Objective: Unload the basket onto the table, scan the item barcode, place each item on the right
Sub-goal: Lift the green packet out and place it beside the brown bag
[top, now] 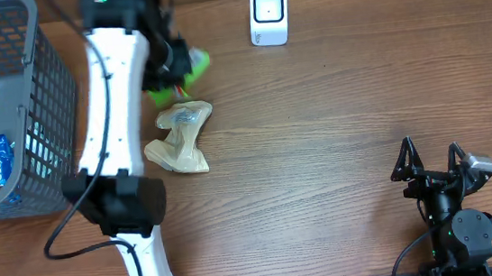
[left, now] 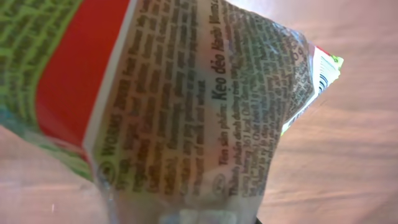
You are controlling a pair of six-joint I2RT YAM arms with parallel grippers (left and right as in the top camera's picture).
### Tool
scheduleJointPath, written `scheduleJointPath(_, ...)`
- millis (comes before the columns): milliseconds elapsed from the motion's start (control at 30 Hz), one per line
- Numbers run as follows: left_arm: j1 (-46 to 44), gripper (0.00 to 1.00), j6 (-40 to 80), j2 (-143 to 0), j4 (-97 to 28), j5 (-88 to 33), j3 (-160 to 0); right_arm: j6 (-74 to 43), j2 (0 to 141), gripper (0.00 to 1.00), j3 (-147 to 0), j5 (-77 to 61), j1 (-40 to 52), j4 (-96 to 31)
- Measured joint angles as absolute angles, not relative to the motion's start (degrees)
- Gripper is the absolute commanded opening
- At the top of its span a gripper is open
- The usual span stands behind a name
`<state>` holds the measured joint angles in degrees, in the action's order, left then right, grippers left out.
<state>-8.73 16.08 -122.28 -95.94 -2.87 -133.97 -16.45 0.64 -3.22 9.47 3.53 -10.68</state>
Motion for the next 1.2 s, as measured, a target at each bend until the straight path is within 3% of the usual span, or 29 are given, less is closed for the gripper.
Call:
scheduleJointPath(267, -9.3, 0.04, 16.1, -122.4, -88.7, -1.2, -114.2, -16.5, 0.6, 1.0, -3.2, 9.5, 3.5, -10.7)
scheduleJointPath(400, -9.3, 0.18, 16.3, -122.4, -86.2, -1.2, -108.2, -16.5, 0.6, 1.0, -3.2, 9.5, 3.5, -10.7)
scheduleJointPath(533, -9.3, 0.41, 16.5, -122.4, -85.6, -1.2, -107.0, -16.5, 0.6, 1.0, -3.2, 9.5, 3.5, -10.7)
scheduleJointPath(633, -9.3, 0.45, 16.6, -122.4, -85.5, -1.3, -107.0, -16.4, 0.6, 1.0, -3.2, 9.5, 3.5, -10.7)
scheduleJointPath(967, -9.3, 0.49, 16.2, -122.4, -94.6, -1.0, -125.9, -16.5, 0.6, 1.0, -3.2, 9.5, 3.5, -10.7)
scheduleJointPath(1000, -9.2, 0.55, 16.1, -122.4, -95.9, -0.8, -129.1, -16.4, 0.6, 1.0, -3.2, 9.5, 3.5, -10.7)
scheduleJointPath(1200, -6.6, 0.6, 16.1, -118.5, -96.4, 0.3, -142.6, -16.5, 0.6, 1.0, -3.2, 9.5, 3.5, -10.7)
